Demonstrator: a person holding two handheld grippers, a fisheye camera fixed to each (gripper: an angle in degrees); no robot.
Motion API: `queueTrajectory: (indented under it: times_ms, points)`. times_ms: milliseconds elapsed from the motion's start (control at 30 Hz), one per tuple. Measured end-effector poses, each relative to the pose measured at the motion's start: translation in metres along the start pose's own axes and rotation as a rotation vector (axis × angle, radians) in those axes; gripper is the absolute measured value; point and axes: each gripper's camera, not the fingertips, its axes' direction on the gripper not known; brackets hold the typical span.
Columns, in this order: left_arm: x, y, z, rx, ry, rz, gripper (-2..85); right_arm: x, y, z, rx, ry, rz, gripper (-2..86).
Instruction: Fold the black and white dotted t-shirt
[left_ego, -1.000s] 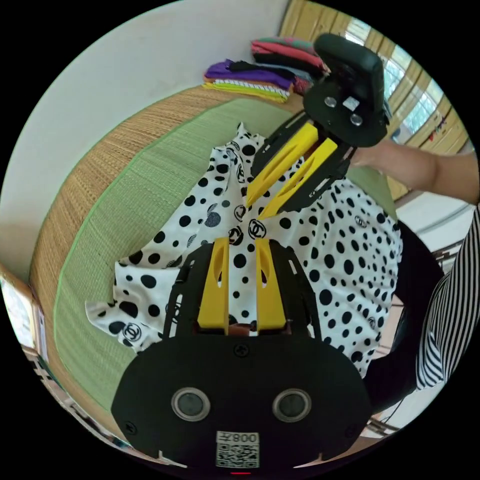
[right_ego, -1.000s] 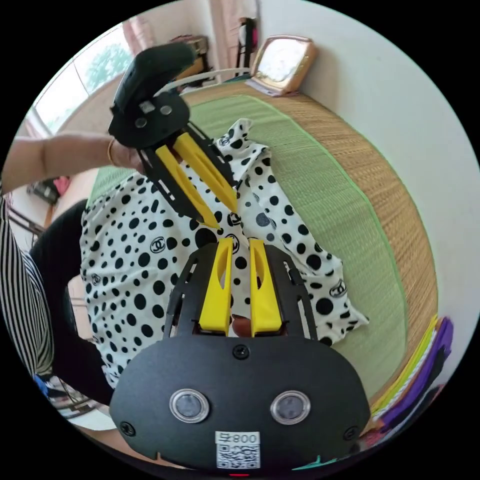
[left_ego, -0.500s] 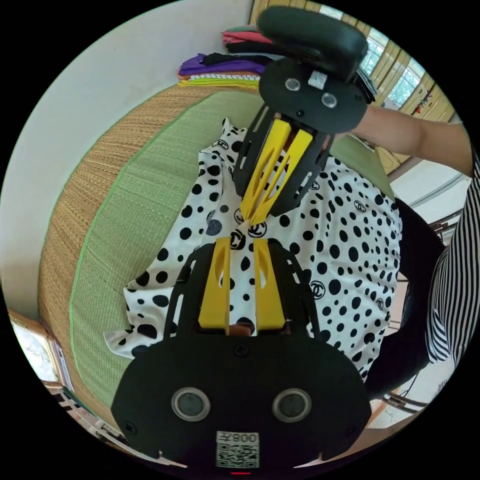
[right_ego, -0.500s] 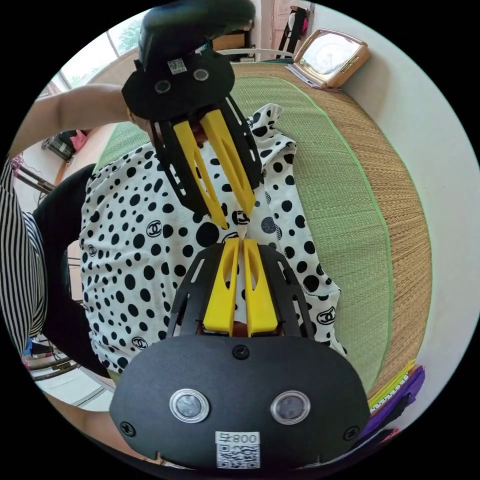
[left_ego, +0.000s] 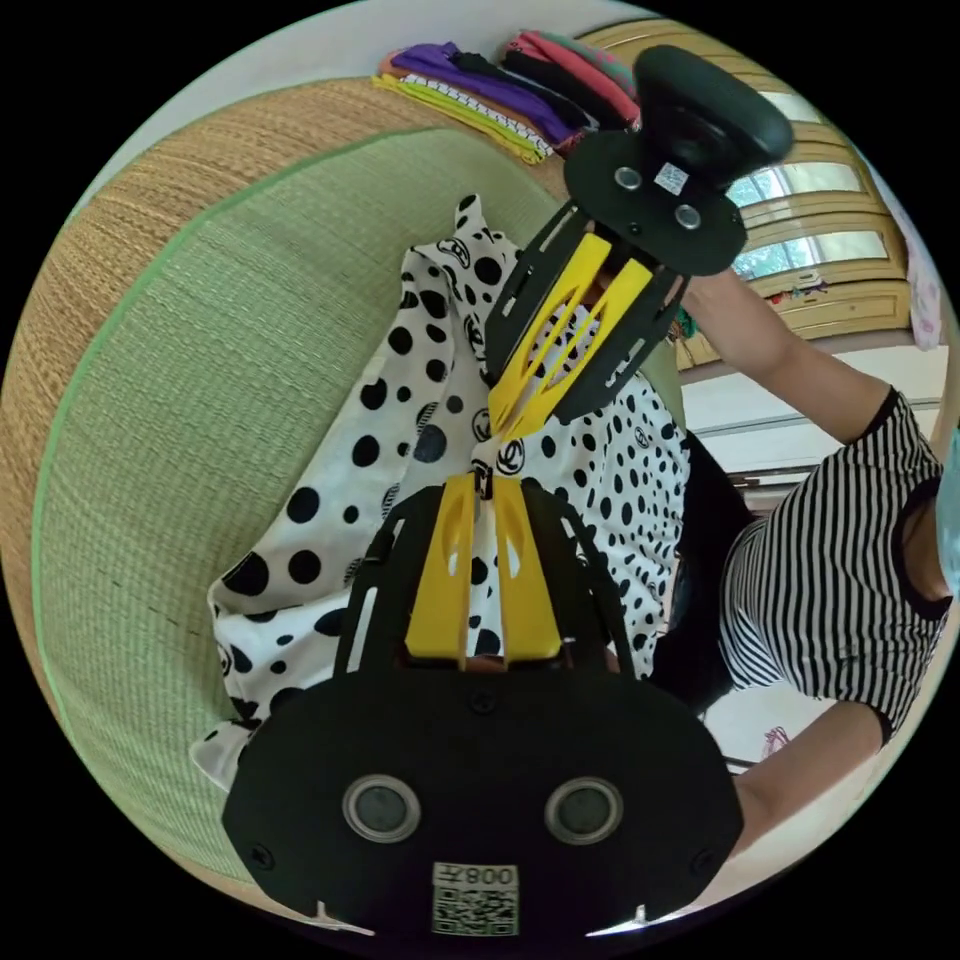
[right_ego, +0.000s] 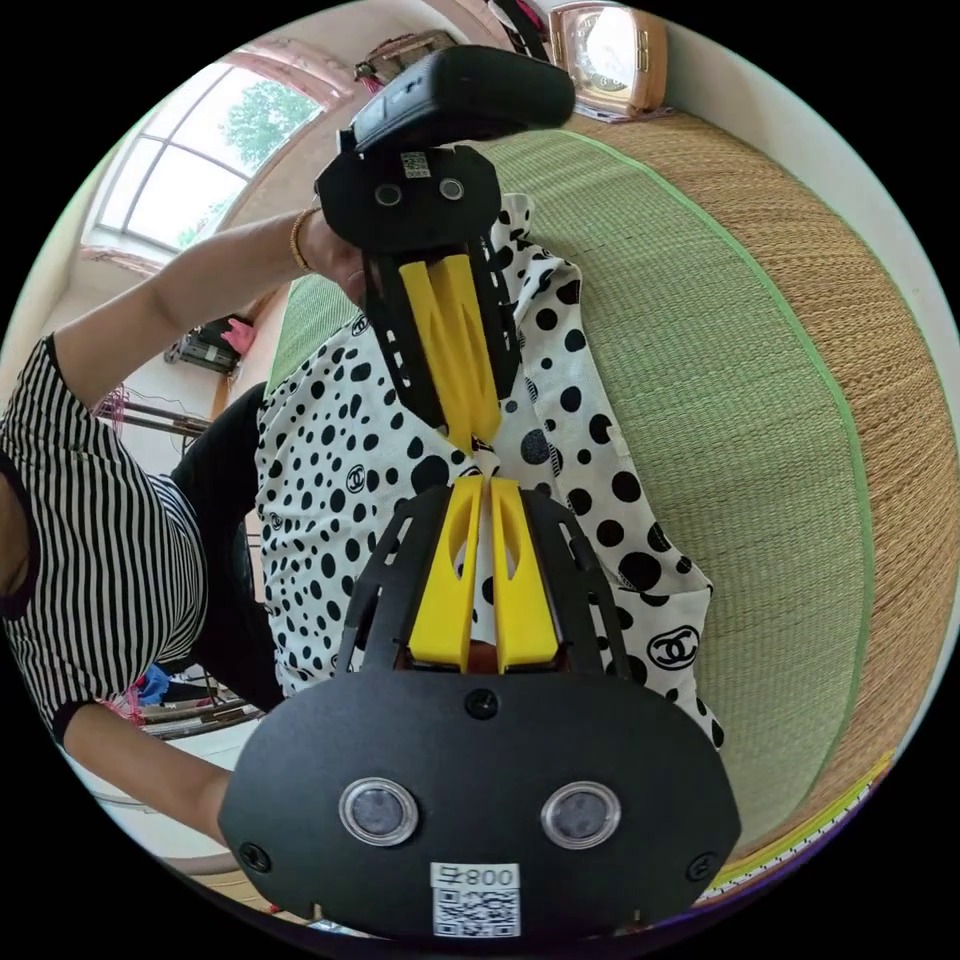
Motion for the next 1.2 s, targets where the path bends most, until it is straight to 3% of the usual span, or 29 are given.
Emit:
queueTrajectory:
  times_ms: [133, 267, 433, 667, 933, 1033, 1200]
  points:
    - [0.007, -0.004, -0.005, 0.055, -0.119, 0.056, 6.0, 0.008, 0.002, -0.001, 0.015, -0.025, 0.008, 1.1]
    - [0.003, -0.020, 0.006, -0.020, -0.128, 0.093, 3.3, 0.013, 0.002, -0.005, 0.025, -0.048, 0.011, 1.1]
    - [-0.017, -0.027, 0.002, -0.034, 0.030, 0.091, 2.0, 0.016, 0.000, -0.008, -0.006, -0.073, 0.011, 1.3]
    - [-0.075, -0.018, -0.002, 0.017, 0.230, -0.109, 4.2, 0.029, 0.013, -0.015, 0.083, -0.037, 0.138, 1.9]
    - [-0.063, 0.020, -0.028, 0.171, 0.076, -0.122, 6.6, -0.005, 0.070, -0.038, 0.320, 0.133, 0.254, 0.8]
    - [-0.055, 0.045, -0.038, 0.259, 0.001, -0.155, 6.1, -0.016, 0.084, -0.023, 0.322, 0.213, 0.314, 0.4]
    - [-0.063, 0.071, -0.034, 0.249, -0.180, -0.274, 2.1, -0.016, 0.092, 0.005, 0.240, 0.303, 0.384, 0.1]
